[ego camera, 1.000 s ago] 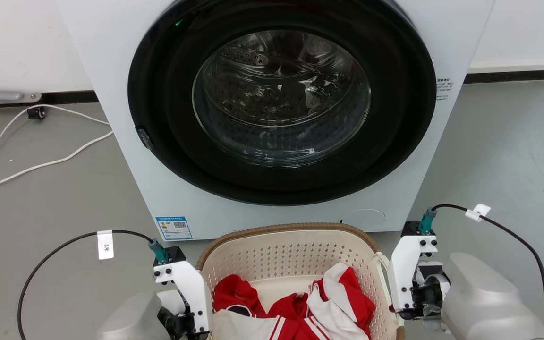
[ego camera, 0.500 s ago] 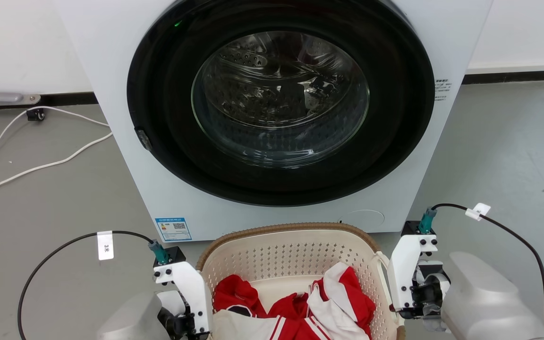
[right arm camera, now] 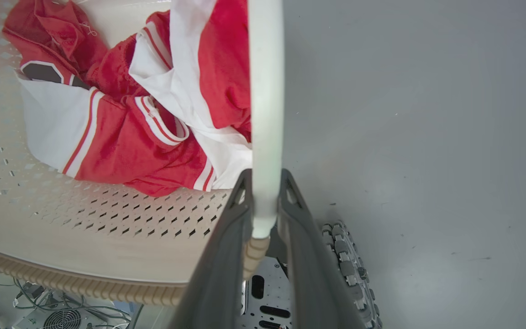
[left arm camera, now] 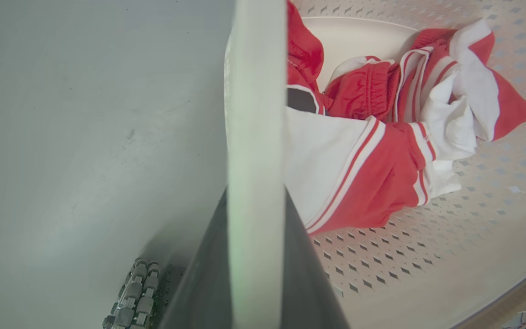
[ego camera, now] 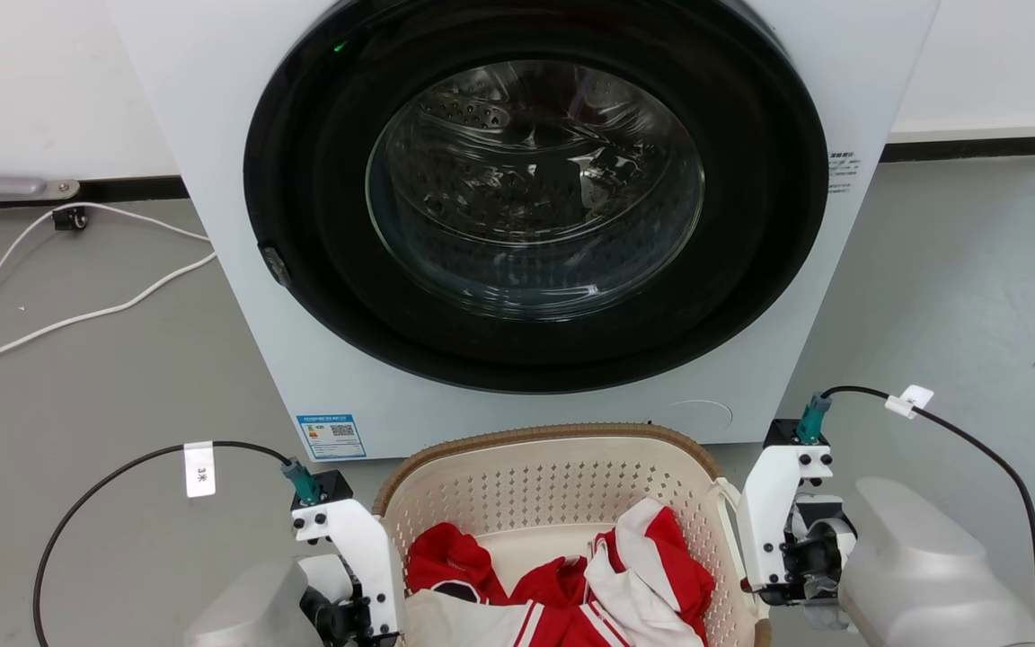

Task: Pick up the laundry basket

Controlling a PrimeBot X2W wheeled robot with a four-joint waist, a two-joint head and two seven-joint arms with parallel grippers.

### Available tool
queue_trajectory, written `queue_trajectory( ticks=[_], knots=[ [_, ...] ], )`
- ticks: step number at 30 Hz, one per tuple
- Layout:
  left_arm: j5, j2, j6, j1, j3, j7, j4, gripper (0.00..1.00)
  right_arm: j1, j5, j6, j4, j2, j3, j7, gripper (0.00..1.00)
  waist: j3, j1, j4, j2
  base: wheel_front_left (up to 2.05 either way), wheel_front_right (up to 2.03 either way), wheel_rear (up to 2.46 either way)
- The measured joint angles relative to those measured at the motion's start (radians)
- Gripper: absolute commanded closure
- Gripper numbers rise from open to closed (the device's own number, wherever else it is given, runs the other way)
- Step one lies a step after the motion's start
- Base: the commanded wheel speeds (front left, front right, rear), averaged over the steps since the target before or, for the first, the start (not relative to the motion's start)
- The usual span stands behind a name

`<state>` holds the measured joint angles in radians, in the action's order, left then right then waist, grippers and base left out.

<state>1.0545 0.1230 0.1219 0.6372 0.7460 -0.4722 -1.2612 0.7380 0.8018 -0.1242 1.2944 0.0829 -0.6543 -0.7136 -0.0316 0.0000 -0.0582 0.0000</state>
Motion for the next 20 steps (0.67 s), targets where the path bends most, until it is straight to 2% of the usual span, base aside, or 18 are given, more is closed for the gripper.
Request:
queue_trajectory(
  ticks=[20],
  knots=[
    [0.026, 0.005, 0.000, 0.000, 0.018, 0.016, -0.005, 1.00, -0.013, -0.041, 0.000, 0.000, -0.009, 0.054, -0.018, 1.00, 0.002, 0.0000, -0.003, 0.0000, 0.00, 0.00, 0.00]
  ],
)
